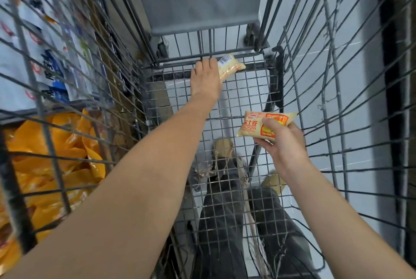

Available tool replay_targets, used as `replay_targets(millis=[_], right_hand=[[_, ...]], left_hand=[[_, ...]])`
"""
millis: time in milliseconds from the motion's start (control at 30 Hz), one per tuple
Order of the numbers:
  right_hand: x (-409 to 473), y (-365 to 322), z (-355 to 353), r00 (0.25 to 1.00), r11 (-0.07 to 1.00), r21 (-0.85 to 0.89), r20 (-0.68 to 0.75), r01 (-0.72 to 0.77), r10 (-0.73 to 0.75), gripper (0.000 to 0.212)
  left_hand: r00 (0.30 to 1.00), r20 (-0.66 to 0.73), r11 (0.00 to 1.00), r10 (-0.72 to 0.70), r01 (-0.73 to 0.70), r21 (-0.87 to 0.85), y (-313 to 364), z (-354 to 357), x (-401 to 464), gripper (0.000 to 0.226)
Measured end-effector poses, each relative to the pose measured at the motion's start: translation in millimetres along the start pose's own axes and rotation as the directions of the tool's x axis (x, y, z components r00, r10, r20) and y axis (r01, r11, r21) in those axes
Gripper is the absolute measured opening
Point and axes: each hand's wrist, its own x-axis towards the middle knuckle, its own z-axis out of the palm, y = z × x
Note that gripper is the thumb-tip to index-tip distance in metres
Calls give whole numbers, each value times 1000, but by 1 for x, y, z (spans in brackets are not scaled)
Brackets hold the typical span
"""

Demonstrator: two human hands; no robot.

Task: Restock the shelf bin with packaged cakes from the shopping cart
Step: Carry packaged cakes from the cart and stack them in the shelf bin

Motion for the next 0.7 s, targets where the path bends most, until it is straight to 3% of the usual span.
replay_targets(millis=[233, 333, 367, 433, 500, 567, 633, 700], right_hand=[[-1, 3, 0, 1000, 998, -61, -12, 13, -13, 12], [-8, 1, 1, 1000, 997, -68, -13, 27, -28, 13], [-23, 0, 2, 1000, 996, -82, 0, 25, -25, 14], [-27, -4, 6, 1000, 995, -96, 3, 31, -31, 19], [-55, -10, 7, 999, 992, -120, 24, 37, -34, 19], [-80, -16, 2, 996, 989, -125, 58, 73, -66, 13], [-92, -21, -1, 990, 980, -157, 92, 124, -110, 11], [-136, -28, -15, 964, 960, -179, 197, 214, -178, 12]], left_hand=[[1000, 8, 995, -9, 10, -99, 0, 0, -7, 52], [994, 19, 921, -112, 111, -373, 7, -12, -29, 50], [981, 63, 834, -182, 188, -518, 7, -22, -50, 46], [933, 212, 489, -291, 335, -805, 20, -38, -71, 32], [850, 408, 108, -334, 465, -879, 26, -65, -116, 20], [801, 534, -186, -272, 501, -845, 32, -91, -156, 24], [801, 577, -348, -159, 501, -792, 35, -109, -187, 30], [832, 534, -373, -149, 453, -810, 38, -135, -247, 34]])
